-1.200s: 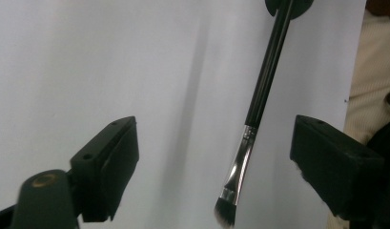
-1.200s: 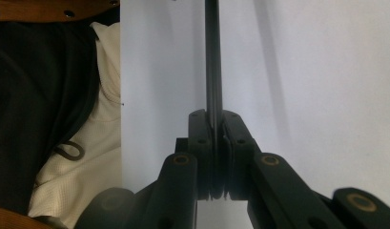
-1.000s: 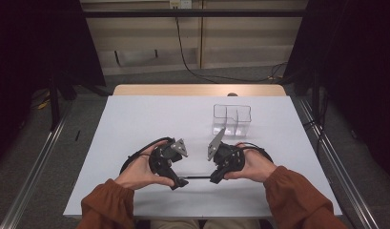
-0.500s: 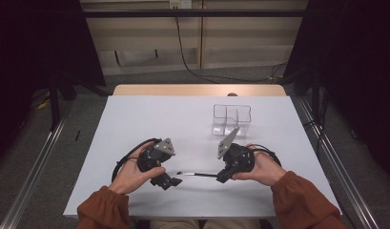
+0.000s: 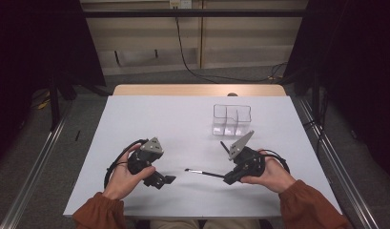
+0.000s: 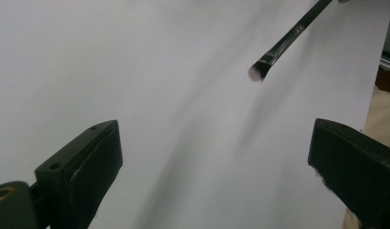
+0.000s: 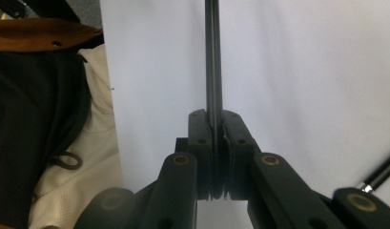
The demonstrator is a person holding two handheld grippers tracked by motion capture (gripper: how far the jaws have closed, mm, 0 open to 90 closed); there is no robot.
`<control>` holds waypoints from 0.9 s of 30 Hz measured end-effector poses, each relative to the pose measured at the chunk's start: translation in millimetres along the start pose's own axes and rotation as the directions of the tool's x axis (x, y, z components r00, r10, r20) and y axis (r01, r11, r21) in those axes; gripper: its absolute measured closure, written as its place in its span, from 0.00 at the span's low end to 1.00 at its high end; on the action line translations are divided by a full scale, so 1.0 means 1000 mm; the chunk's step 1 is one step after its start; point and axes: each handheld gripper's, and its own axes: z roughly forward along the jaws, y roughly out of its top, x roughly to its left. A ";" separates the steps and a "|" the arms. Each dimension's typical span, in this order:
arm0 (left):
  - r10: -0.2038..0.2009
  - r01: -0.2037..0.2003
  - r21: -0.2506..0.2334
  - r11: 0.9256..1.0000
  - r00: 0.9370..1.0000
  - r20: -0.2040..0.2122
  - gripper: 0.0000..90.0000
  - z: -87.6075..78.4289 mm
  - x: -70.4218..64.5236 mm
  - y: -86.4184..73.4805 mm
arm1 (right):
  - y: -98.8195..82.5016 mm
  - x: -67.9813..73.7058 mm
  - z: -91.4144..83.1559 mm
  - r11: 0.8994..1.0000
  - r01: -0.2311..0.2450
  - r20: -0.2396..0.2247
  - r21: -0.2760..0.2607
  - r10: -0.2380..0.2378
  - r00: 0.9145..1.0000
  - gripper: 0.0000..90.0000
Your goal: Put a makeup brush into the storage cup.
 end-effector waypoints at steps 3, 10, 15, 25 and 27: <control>-0.027 0.027 -0.028 0.999 1.000 -0.003 0.05 -0.001 -0.001 -0.005 | -0.005 0.001 -0.001 0.999 -0.018 0.007 -0.027 0.019 1.000 0.93; -0.044 0.042 -0.051 0.998 0.999 -0.022 0.05 -0.004 0.001 -0.012 | -0.013 0.004 -0.002 0.993 -0.045 0.032 -0.107 0.049 0.998 0.93; -0.052 0.049 -0.068 0.996 0.998 -0.036 0.05 -0.006 0.001 -0.015 | -0.016 0.007 0.001 0.982 -0.066 0.044 -0.176 0.074 0.996 0.93; -0.058 0.053 -0.074 0.996 0.997 -0.057 0.05 -0.003 -0.001 -0.019 | -0.021 0.007 0.003 0.950 -0.085 0.042 -0.301 0.103 0.994 0.93; -0.061 0.056 -0.078 0.995 0.996 -0.060 0.05 -0.003 -0.002 -0.020 | -0.022 0.007 0.004 0.945 -0.087 0.042 -0.315 0.105 0.994 0.93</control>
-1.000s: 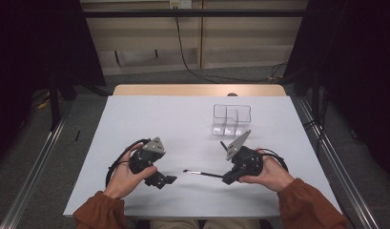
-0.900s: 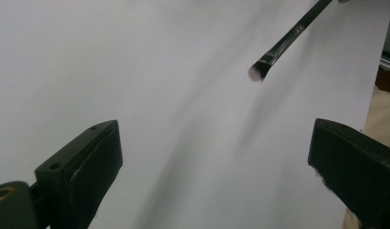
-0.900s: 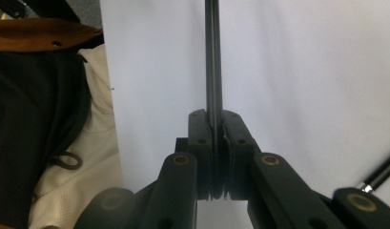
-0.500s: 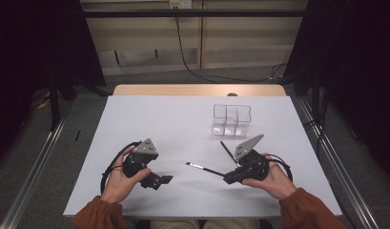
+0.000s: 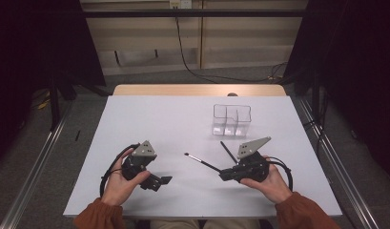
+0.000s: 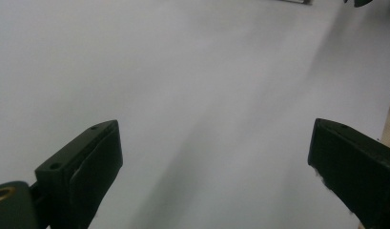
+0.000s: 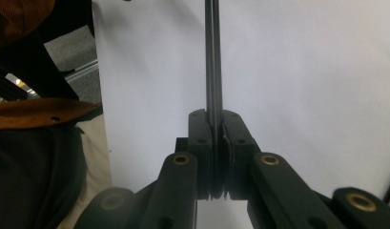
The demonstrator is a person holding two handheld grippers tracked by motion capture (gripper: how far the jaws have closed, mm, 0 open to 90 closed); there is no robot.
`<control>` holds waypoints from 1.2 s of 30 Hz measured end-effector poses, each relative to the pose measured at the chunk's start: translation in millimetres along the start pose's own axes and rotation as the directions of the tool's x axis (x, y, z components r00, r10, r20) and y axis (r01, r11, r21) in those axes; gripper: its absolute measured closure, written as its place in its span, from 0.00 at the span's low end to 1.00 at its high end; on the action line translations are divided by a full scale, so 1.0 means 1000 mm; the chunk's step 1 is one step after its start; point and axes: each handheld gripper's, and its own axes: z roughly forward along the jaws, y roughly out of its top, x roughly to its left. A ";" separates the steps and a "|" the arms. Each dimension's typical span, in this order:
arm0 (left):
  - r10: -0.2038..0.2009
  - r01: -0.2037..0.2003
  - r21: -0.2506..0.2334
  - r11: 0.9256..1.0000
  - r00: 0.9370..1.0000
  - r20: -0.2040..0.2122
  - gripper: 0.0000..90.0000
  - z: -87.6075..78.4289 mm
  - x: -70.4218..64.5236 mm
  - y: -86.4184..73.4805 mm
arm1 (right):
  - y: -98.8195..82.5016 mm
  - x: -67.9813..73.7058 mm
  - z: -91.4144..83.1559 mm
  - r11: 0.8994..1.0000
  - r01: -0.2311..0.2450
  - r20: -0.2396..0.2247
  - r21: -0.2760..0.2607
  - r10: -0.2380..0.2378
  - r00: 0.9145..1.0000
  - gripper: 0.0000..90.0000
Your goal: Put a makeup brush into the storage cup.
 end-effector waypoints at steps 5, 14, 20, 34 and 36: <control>0.005 -0.005 -0.013 1.000 1.000 0.009 0.05 0.000 -0.002 -0.002 | -0.002 0.002 0.002 0.999 -0.011 0.007 -0.053 0.012 1.000 0.93; -0.008 0.007 -0.043 0.999 1.000 -0.017 0.05 -0.002 -0.002 -0.004 | -0.006 0.006 0.003 0.991 0.008 0.061 -0.132 0.000 0.998 0.93; -0.018 0.015 -0.081 0.997 0.999 -0.030 0.05 -0.003 -0.002 -0.005 | -0.006 0.008 -0.001 0.978 0.016 0.051 -0.207 -0.005 0.999 0.93; 0.008 -0.007 -0.177 0.984 1.000 0.000 0.06 -0.002 -0.012 -0.001 | -0.006 0.011 -0.003 0.966 0.025 0.055 -0.258 -0.011 0.998 0.93; 0.015 -0.011 -0.197 0.980 1.000 0.019 0.06 -0.001 -0.014 0.001 | -0.005 0.011 -0.002 0.965 0.027 0.053 -0.260 -0.013 0.999 0.93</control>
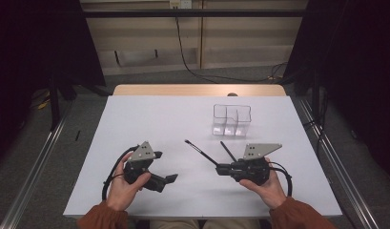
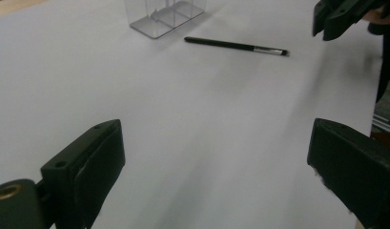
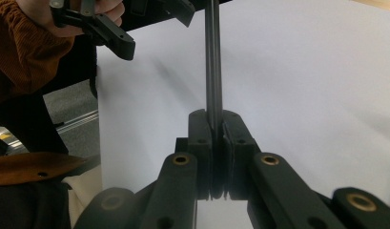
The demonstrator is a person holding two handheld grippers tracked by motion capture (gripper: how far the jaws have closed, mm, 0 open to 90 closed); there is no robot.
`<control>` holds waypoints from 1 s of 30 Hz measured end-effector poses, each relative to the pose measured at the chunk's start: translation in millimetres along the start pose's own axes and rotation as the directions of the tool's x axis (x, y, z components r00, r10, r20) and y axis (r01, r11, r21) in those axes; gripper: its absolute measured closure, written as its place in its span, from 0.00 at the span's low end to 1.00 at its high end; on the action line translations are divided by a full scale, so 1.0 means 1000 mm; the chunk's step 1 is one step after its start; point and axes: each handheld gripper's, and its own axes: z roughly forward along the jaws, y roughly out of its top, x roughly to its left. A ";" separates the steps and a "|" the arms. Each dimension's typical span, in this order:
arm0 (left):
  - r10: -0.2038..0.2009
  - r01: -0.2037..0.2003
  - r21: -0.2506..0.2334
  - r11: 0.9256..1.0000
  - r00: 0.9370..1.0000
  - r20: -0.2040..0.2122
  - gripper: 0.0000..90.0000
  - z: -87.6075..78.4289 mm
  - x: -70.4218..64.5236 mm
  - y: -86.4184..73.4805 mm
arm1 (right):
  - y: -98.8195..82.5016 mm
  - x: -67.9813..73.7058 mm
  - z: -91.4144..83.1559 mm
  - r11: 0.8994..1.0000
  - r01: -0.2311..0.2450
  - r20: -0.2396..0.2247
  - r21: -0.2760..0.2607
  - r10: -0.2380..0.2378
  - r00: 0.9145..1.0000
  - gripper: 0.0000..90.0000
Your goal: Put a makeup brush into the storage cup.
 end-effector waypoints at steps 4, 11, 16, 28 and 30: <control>0.007 -0.007 -0.045 0.999 1.000 -0.002 0.06 0.001 -0.003 0.002 | 0.000 0.001 0.000 1.000 0.005 -0.002 -0.002 -0.005 1.000 0.93; -0.012 0.012 -0.127 0.992 1.000 0.004 0.07 0.005 -0.004 0.003 | 0.001 0.002 0.002 1.000 0.012 -0.011 -0.005 -0.012 1.000 0.93; -0.015 0.019 -0.152 0.988 0.999 0.031 0.06 0.007 -0.009 0.007 | 0.002 0.004 0.003 1.000 0.018 -0.016 -0.008 -0.018 1.000 0.93; -0.020 0.031 -0.180 0.983 0.998 0.065 0.07 0.018 -0.019 0.023 | 0.002 0.006 0.006 1.000 0.024 -0.029 -0.019 -0.024 0.999 0.93; -0.020 0.033 -0.187 0.982 0.997 0.072 0.09 0.020 -0.019 0.026 | 0.002 0.006 0.007 0.999 0.026 -0.030 -0.018 -0.027 0.999 0.93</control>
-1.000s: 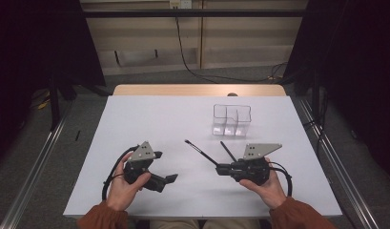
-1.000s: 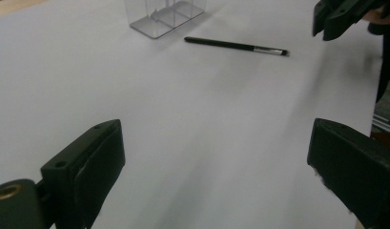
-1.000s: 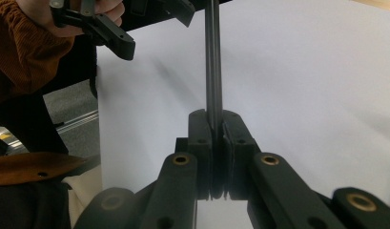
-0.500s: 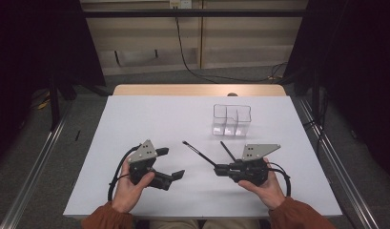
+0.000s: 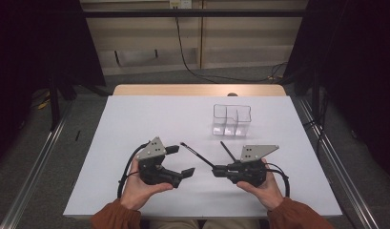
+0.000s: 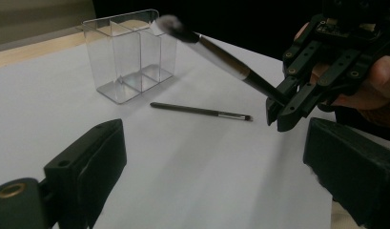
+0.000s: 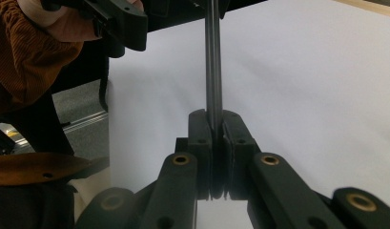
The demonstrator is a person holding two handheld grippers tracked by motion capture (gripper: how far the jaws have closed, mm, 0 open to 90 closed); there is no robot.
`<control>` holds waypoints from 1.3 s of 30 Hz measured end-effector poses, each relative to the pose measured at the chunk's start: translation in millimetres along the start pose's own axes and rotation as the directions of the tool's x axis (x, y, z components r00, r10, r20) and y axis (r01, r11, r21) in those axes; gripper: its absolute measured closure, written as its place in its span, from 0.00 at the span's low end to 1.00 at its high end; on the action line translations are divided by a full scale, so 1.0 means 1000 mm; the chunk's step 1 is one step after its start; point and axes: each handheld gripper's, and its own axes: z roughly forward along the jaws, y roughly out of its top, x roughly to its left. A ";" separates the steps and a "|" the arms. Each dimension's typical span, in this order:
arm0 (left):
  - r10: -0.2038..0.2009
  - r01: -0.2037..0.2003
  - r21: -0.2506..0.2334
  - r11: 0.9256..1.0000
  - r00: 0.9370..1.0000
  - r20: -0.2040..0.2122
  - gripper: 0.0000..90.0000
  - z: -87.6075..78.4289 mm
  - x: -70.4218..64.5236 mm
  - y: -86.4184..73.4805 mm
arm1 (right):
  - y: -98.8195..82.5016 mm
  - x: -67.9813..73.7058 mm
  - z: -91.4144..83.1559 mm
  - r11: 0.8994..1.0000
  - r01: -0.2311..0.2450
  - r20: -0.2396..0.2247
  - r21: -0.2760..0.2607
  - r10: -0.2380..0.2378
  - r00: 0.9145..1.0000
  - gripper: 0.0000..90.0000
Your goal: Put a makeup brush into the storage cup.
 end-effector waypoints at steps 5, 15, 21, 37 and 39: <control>0.002 -0.002 -0.012 1.000 1.000 0.001 0.18 0.004 0.002 0.004 | 0.000 0.000 0.000 1.000 -0.001 -0.004 -0.004 0.001 1.000 0.93; -0.020 0.021 -0.039 0.999 0.999 0.038 0.37 0.009 0.004 0.008 | -0.001 0.000 0.002 1.000 0.011 0.001 0.003 -0.011 1.000 0.93; -0.034 0.037 -0.058 0.998 0.998 0.057 0.49 0.009 0.005 0.010 | -0.002 0.000 0.002 1.000 0.016 0.007 0.000 -0.016 1.000 0.93; -0.096 0.109 -0.107 0.988 0.988 0.121 0.73 0.010 0.006 0.016 | -0.003 0.000 0.002 1.000 0.028 0.008 0.000 -0.028 1.000 0.93; -0.106 0.122 -0.112 0.986 0.985 0.137 0.73 0.010 0.006 0.016 | -0.003 0.000 0.003 1.000 0.031 0.001 0.004 -0.031 1.000 0.93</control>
